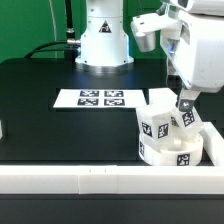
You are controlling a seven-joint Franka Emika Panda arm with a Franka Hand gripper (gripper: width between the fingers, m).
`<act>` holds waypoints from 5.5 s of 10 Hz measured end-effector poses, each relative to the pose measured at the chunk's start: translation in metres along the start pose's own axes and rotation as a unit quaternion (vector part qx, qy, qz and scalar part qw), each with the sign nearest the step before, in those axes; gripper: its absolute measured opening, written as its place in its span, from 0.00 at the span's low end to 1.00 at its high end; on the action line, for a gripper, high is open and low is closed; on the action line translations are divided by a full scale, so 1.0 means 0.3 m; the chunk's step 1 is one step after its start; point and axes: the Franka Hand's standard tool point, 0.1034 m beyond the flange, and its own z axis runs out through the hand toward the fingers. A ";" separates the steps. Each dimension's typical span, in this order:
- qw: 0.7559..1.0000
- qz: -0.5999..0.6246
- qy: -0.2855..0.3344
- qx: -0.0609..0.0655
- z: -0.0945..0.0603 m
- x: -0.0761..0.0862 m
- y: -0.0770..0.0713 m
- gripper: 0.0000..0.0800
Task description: Assemble stool
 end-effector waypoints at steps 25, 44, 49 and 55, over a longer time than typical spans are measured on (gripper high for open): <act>0.999 0.037 0.000 0.015 0.056 0.024 -0.003 0.81; 0.998 0.050 -0.011 0.018 0.043 0.058 0.023 0.81; 0.997 0.070 -0.013 0.022 0.036 0.063 0.037 0.81; 0.996 0.081 -0.013 0.021 0.041 0.041 0.053 0.81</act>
Offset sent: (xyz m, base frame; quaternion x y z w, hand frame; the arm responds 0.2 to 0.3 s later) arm -0.0120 0.0193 -0.0096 -0.0178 0.0445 -0.0462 0.9978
